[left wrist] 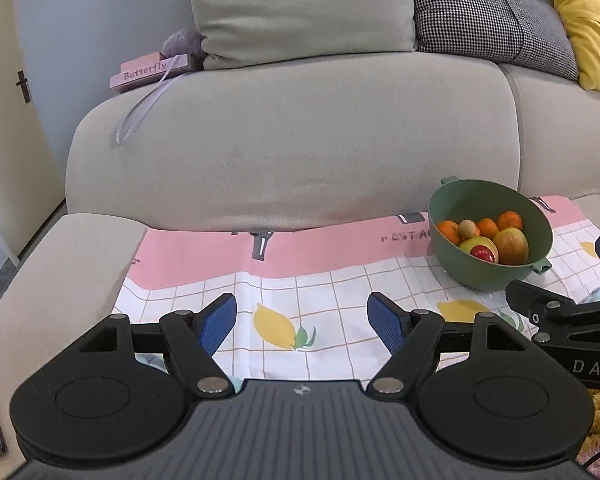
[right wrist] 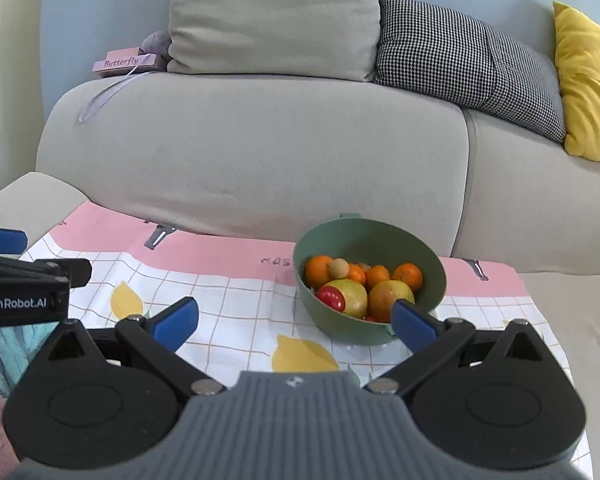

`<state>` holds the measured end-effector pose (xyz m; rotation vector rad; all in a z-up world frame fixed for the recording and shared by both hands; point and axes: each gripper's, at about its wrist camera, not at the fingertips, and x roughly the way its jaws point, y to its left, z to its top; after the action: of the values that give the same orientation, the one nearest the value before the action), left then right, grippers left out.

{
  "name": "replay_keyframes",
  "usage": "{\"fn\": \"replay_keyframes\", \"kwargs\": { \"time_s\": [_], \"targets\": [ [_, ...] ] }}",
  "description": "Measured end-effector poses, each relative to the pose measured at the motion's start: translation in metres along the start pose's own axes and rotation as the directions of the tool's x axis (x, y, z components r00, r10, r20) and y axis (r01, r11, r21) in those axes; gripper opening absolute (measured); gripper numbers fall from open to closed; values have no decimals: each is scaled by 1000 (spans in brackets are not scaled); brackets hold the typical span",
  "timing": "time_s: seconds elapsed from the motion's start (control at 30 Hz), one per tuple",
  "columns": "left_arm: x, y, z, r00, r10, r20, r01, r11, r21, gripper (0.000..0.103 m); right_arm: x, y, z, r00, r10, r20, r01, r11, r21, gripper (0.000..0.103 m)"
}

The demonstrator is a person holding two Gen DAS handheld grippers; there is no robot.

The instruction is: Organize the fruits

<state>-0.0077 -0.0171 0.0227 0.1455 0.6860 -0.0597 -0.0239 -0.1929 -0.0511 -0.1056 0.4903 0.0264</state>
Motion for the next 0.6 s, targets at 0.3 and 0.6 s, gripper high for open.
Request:
{"fn": "replay_keyframes", "kwargs": {
  "time_s": [0.3,0.6],
  "targets": [
    [4,-1,0,1000,-3,-25,3,1000,-7,87,-1,-2,-1,1000,7,4,-7,1000,15,99],
    [6,-1,0,1000,-4,-31,3,1000,-8,87,-1,0,-2,1000,18,15,-18,1000,2,99]
  ]
}}
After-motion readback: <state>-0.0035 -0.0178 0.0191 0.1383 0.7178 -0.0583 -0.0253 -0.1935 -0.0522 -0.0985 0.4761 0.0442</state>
